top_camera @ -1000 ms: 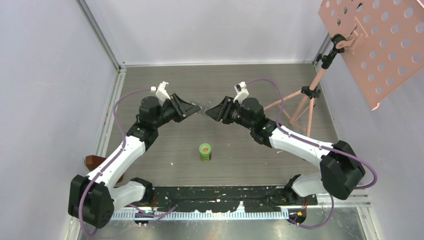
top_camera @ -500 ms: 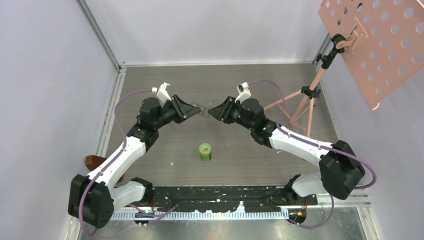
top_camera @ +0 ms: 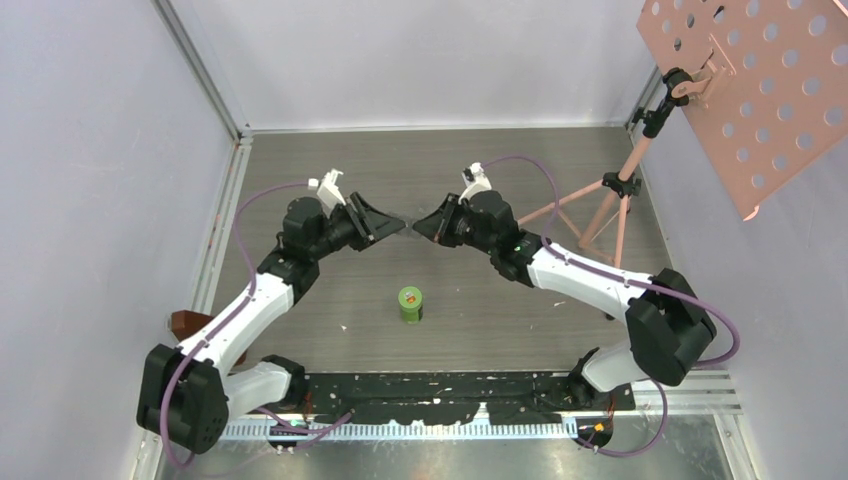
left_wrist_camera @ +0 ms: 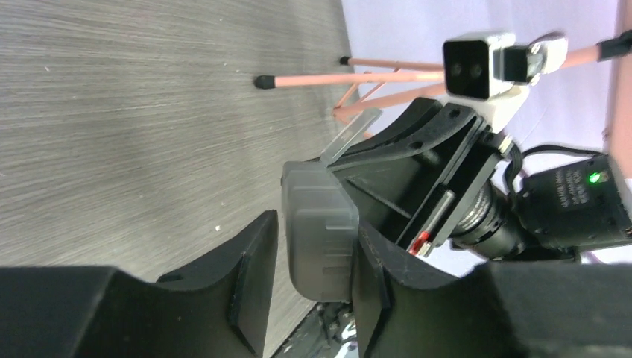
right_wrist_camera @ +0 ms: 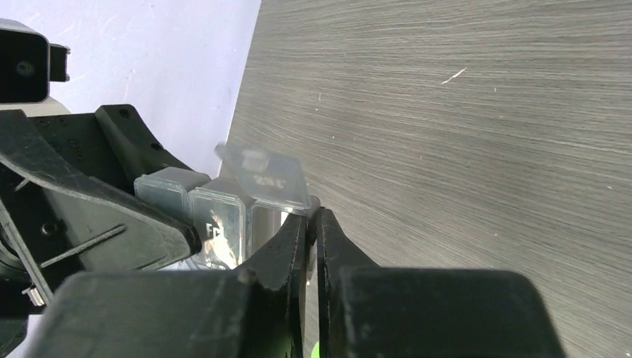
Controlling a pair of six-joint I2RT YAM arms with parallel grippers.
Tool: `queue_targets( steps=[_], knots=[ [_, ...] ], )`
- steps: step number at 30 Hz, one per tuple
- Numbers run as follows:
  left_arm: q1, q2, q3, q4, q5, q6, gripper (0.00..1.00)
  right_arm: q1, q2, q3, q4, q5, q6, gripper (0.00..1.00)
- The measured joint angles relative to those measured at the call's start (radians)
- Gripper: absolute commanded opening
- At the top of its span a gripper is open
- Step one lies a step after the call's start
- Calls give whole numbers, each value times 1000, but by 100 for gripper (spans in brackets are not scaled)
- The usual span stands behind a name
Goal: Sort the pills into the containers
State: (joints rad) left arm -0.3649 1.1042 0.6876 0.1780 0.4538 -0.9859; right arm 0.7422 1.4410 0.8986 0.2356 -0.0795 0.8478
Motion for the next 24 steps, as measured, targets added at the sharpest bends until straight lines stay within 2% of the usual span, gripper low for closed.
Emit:
queue_targets(
  steps=[4, 6, 13, 18, 24],
  knots=[
    [-2, -7, -3, -31, -10, 11, 75, 0, 4, 16, -47, 25, -26, 5],
    [-2, -25, -2, -94, -58, 32, 79, 0, 4, 16, -78, 50, -48, 5],
    [-1, -119, 26, -425, -330, 123, 80, -34, 5, 6, -217, 170, -154, 5],
    [0, -183, 30, -540, -441, 169, 80, -55, 46, -13, -334, 262, -202, 5],
    [0, -196, 30, -580, -471, 188, 80, -55, 100, -22, -434, 303, -217, 22]
  ],
)
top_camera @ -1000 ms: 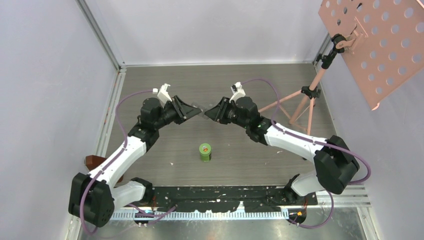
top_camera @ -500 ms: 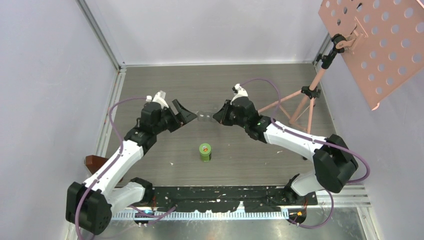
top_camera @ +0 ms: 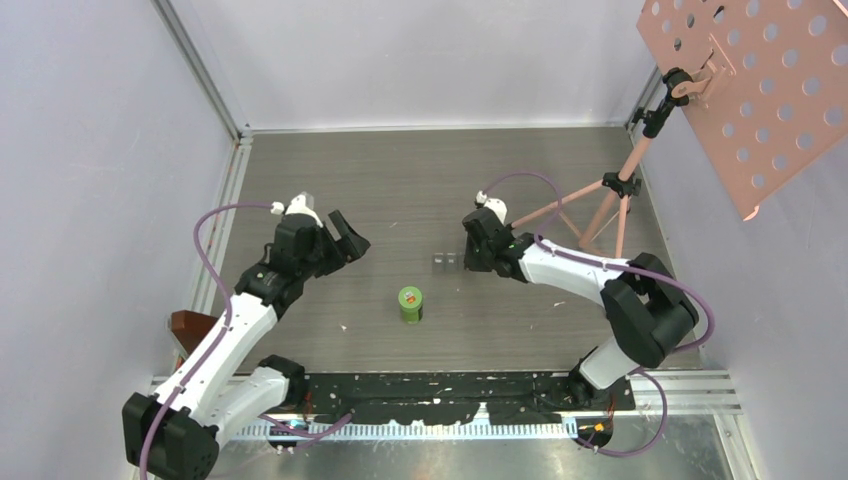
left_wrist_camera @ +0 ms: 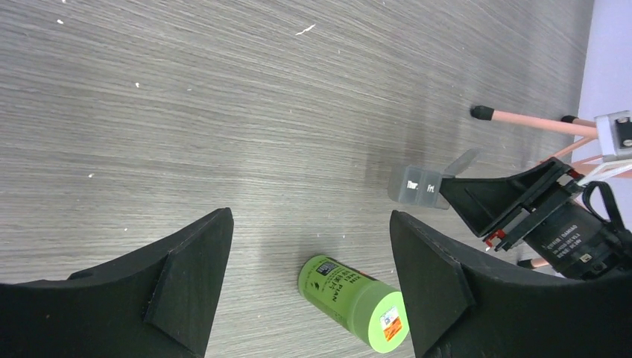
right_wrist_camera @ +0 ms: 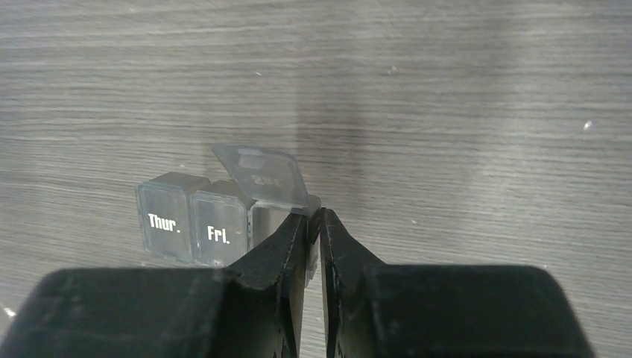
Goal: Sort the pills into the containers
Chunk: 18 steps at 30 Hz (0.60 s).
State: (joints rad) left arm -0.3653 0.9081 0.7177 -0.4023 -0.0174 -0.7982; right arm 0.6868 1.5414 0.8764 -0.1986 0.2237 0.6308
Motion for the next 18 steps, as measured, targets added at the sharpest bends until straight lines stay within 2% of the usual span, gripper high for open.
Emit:
queue_targets(
  steps=[2, 11, 18],
  knots=[
    [0, 1, 0, -6, 0, 1, 80, 0, 16, 0, -19, 4, -1, 25],
    [0, 2, 0, -21, 0, 3, 79, 0, 27, 0, -72, 15, -1, 27],
    [0, 2, 0, -22, 5, 21, 77, 10, -29, 0, -117, 19, -3, 40]
  ],
)
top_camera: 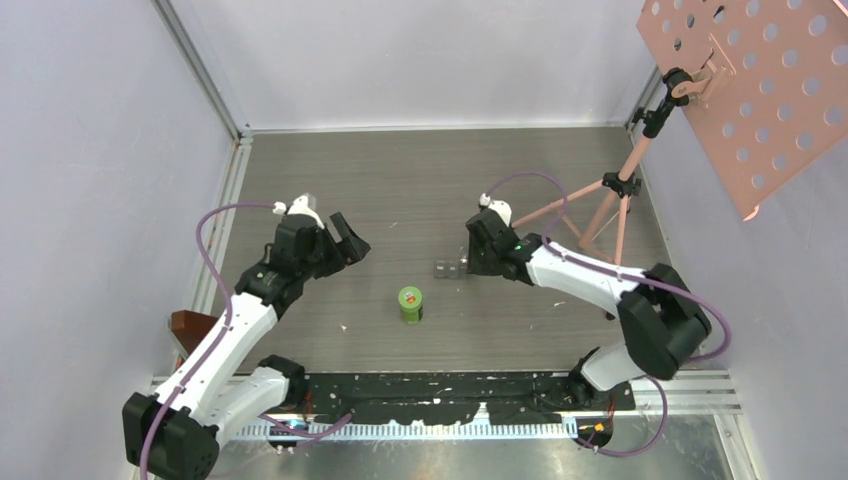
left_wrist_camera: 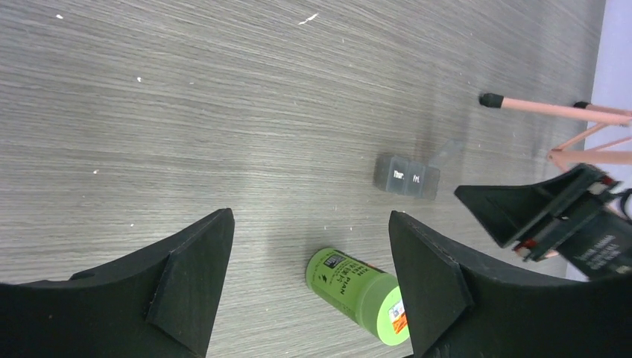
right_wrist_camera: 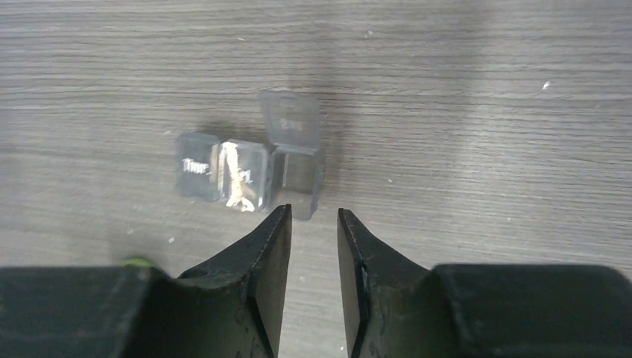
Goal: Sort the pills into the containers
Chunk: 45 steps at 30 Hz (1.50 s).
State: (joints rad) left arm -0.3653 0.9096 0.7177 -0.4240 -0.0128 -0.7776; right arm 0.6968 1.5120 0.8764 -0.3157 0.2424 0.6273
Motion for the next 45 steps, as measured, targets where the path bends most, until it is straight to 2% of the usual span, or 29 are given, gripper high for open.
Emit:
queue_targets(
  steps=[1, 4, 5, 7, 9, 11, 14, 22, 28, 34, 38, 44, 45],
  knots=[
    [0, 0, 0, 1, 10, 7, 77, 2, -24, 0, -12, 0, -6, 41],
    [0, -8, 0, 0, 54, 48, 76, 16, -100, 42, -71, -5, -47, 56],
    [0, -14, 0, -2, 64, 59, 77, 31, -112, 82, -101, -3, -78, 66],
    [0, -37, 0, -13, 65, 78, 78, 77, -113, 154, -132, 10, -121, 78],
    [0, -66, 2, -37, 43, 89, 80, 148, -112, 217, -155, 27, -164, 83],
    [0, -102, 11, -77, 4, 100, 82, 237, -111, 274, -172, 37, -208, 86],
    [0, -154, 41, -133, -59, 114, 99, 325, -103, 318, -193, 35, -242, 88],
    [0, -240, 79, -219, -177, 156, 99, 428, 89, 452, -312, 27, -311, 88],
    [0, -249, 79, -255, -223, 159, 99, 476, 179, 474, -367, -19, -343, 88],
    [0, -249, 79, -269, -232, 159, 100, 478, 210, 500, -378, -27, -342, 81],
    [0, -249, 75, -270, -230, 158, 99, 478, 245, 507, -379, -19, -337, 70],
    [0, -249, 61, -270, -222, 154, 99, 473, 288, 512, -381, -20, -328, 35],
    [0, -249, 60, -270, -221, 154, 99, 469, 288, 515, -379, -21, -327, 33]
  ],
)
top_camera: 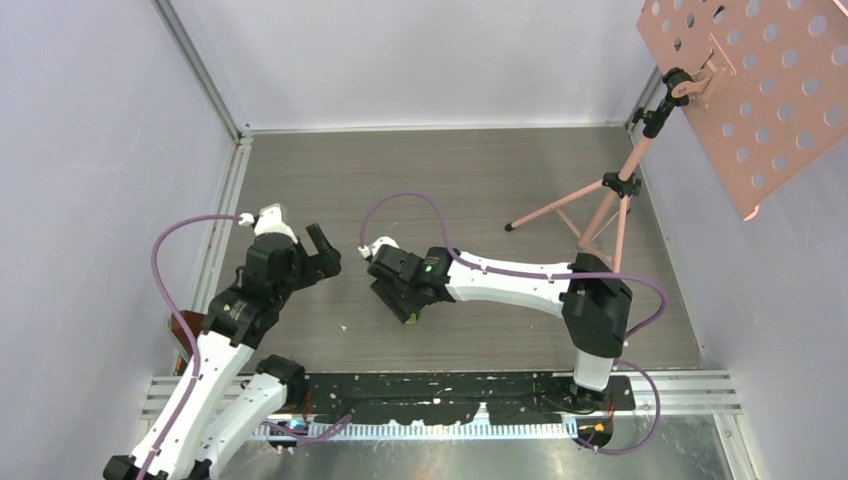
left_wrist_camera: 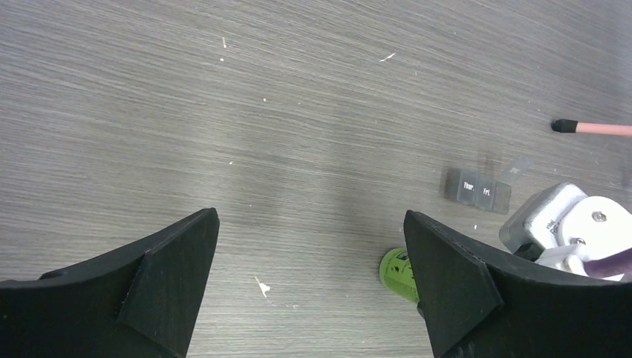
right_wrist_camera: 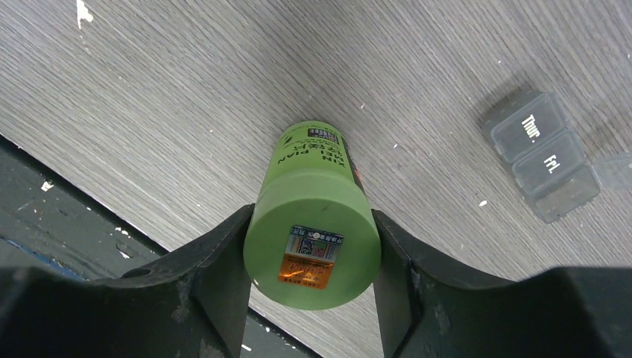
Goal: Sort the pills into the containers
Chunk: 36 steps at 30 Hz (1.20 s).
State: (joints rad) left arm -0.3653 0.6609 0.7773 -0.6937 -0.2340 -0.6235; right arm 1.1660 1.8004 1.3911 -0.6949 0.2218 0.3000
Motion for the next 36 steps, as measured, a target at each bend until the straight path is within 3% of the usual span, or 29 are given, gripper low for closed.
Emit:
queue_targets(
  steps=[7, 13, 18, 25, 30, 36],
  knots=[
    [0, -5, -23, 42, 100, 13, 96, -74, -34, -12, 11, -55, -3, 32],
    [-11, 39, -54, 247, 410, 56, 95, -262, -217, -51, 20, -181, -36, 33],
    [-85, 152, -56, 446, 607, 103, 93, -400, -349, -50, 37, -315, -63, 33],
    [-237, 237, -104, 689, 702, 379, 93, -447, -383, -50, 32, -555, -66, 33],
    [-249, 282, -86, 730, 741, 575, 92, -461, -396, -50, 33, -663, -66, 34],
    [-257, 355, -69, 761, 895, 650, 83, -470, -443, -65, 61, -763, -53, 34]
  ],
)
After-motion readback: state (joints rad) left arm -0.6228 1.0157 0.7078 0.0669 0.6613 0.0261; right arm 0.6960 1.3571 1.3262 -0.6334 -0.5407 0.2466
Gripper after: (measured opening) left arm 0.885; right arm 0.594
